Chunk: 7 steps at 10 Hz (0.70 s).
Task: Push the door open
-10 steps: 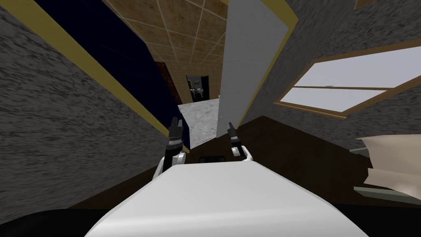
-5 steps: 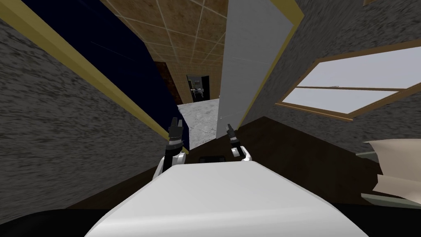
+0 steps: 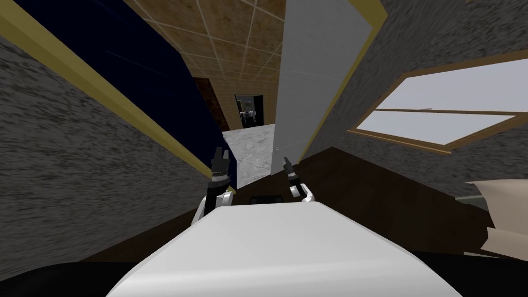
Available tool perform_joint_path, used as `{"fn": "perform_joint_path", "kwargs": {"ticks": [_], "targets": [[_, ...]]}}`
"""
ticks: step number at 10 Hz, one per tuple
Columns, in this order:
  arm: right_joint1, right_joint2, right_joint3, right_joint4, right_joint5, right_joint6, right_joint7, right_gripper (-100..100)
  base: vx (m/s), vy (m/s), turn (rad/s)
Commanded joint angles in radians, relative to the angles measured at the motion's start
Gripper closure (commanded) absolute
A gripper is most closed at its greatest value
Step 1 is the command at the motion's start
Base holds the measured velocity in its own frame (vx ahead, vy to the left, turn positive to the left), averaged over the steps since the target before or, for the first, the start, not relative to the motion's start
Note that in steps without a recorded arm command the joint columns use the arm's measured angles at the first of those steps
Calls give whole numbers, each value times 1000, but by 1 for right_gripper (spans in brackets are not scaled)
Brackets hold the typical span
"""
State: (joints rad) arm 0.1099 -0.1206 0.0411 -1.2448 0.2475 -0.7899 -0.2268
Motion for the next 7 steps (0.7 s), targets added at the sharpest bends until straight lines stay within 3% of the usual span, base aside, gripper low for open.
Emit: {"fn": "perform_joint_path", "kwargs": {"ticks": [1, 3, 4, 7], "targets": [[-14, -4, -1, 37, 3, -3, -10, -100, 50, -45, 21], [-42, -12, -2, 106, 15, -16, -33, -100, 65, -46, 33], [-42, -12, -2, 116, 15, -16, -33, -100, 61, -43, 18], [-84, -21, -3, 224, 31, -34, -66, -100, 70, -56, 37]]}}
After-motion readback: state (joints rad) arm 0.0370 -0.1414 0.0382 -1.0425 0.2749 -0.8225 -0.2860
